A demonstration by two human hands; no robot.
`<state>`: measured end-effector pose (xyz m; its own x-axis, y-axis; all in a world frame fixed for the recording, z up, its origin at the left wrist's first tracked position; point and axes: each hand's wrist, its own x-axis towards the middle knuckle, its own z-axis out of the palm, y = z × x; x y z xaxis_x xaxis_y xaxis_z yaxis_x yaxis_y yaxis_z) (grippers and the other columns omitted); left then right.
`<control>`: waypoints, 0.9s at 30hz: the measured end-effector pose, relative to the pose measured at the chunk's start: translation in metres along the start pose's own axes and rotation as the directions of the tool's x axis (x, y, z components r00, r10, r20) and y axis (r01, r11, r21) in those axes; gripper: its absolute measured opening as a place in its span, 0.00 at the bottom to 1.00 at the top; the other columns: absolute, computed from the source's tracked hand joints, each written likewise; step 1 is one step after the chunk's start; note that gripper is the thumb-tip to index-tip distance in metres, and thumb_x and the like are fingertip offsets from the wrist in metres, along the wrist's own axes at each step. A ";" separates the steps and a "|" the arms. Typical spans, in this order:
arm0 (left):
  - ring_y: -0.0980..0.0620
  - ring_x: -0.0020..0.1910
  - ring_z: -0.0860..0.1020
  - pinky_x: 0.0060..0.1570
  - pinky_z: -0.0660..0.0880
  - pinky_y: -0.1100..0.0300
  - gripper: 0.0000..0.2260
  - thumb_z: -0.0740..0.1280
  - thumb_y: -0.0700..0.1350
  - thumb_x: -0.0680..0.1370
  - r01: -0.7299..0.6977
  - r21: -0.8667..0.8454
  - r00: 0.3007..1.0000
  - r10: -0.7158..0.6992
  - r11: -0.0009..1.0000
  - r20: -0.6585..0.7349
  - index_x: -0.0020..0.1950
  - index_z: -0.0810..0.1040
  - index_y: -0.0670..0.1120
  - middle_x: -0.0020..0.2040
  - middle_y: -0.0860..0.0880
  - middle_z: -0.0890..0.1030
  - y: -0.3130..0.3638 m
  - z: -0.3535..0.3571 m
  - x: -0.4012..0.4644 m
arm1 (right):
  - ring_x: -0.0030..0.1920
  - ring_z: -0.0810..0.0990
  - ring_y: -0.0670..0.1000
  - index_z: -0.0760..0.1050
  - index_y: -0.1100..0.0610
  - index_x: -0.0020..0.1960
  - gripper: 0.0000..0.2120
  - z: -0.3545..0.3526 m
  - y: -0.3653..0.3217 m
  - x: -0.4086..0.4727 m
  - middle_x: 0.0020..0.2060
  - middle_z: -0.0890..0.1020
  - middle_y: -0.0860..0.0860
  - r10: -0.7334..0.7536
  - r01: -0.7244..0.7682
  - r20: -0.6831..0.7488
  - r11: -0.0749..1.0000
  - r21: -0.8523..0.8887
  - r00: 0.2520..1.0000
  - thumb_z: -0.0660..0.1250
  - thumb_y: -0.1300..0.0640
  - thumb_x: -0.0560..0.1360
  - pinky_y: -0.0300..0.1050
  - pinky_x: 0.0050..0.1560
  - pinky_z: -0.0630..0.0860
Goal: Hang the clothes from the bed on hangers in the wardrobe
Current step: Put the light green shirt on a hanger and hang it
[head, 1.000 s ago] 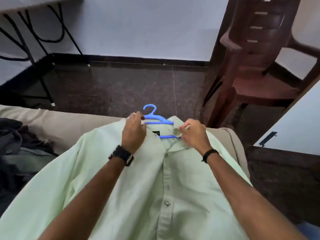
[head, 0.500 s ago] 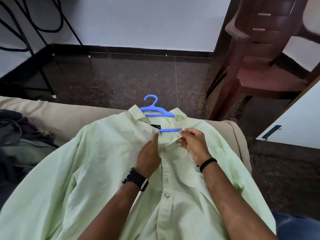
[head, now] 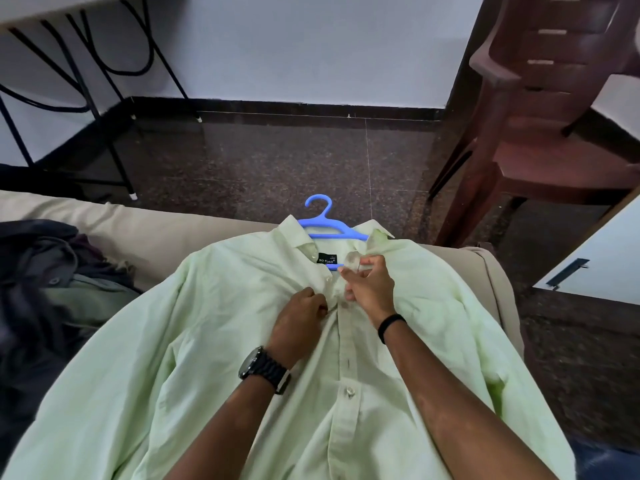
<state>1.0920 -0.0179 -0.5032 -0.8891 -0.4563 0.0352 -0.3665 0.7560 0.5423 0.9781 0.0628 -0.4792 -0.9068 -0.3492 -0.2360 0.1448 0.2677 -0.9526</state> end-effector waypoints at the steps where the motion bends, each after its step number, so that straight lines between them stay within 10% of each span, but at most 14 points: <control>1: 0.44 0.47 0.75 0.47 0.71 0.52 0.06 0.62 0.38 0.77 -0.007 0.016 1.000 0.007 1.000 0.028 0.46 0.79 0.40 0.45 0.44 0.75 0.000 -0.003 -0.001 | 0.37 0.78 0.57 0.70 0.60 0.53 0.19 0.002 0.001 0.000 0.42 0.77 0.56 -0.016 0.015 -0.025 0.999 -0.040 1.000 0.75 0.55 0.71 0.56 0.43 0.80; 5: 0.43 0.49 0.76 0.50 0.71 0.51 0.07 0.62 0.38 0.77 -0.004 0.025 0.999 0.003 1.000 0.043 0.47 0.80 0.39 0.46 0.41 0.78 0.006 -0.006 -0.001 | 0.51 0.76 0.56 0.71 0.60 0.50 0.18 0.008 0.003 -0.001 0.46 0.77 0.53 -0.155 0.132 -0.042 0.932 -0.338 0.987 0.73 0.50 0.71 0.48 0.48 0.73; 10: 0.39 0.42 0.78 0.47 0.72 0.46 0.07 0.66 0.40 0.78 0.077 -0.206 0.952 -0.134 0.975 -0.275 0.51 0.77 0.37 0.39 0.39 0.80 0.018 -0.003 0.014 | 0.56 0.76 0.59 0.73 0.61 0.55 0.16 0.006 -0.010 0.012 0.53 0.79 0.57 -0.235 0.185 -0.012 0.795 -0.578 0.972 0.70 0.50 0.74 0.48 0.50 0.70; 15: 0.43 0.46 0.78 0.48 0.73 0.49 0.06 0.68 0.41 0.76 0.173 -0.294 0.932 -0.253 0.940 -0.259 0.48 0.79 0.38 0.43 0.43 0.81 0.013 0.004 0.032 | 0.46 0.76 0.60 0.72 0.58 0.38 0.05 0.003 -0.018 0.014 0.44 0.77 0.57 -0.279 0.283 0.125 0.648 -0.707 0.952 0.64 0.60 0.72 0.45 0.39 0.65; 18: 0.46 0.47 0.78 0.46 0.72 0.56 0.05 0.70 0.42 0.75 0.217 -0.286 0.931 -0.286 0.933 -0.227 0.47 0.81 0.41 0.45 0.44 0.81 0.009 0.009 0.034 | 0.36 0.68 0.56 0.62 0.56 0.31 0.13 -0.004 -0.010 0.012 0.33 0.72 0.55 -0.349 0.330 0.090 0.726 -0.603 0.933 0.64 0.65 0.69 0.48 0.35 0.63; 27: 0.54 0.37 0.77 0.42 0.71 0.62 0.04 0.71 0.41 0.74 0.363 -0.518 0.884 -0.462 0.774 -0.071 0.38 0.80 0.47 0.34 0.53 0.79 0.013 0.006 0.042 | 0.28 0.68 0.43 0.73 0.56 0.34 0.10 -0.013 0.012 0.010 0.25 0.71 0.44 -0.151 0.164 0.125 0.981 -0.102 0.981 0.66 0.64 0.73 0.41 0.36 0.68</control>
<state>1.0478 -0.0245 -0.4992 -0.5974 -0.7858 -0.1600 -0.4647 0.1765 0.8677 0.9652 0.0737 -0.4903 -0.8616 -0.4952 -0.1119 -0.0467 0.2967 -0.9538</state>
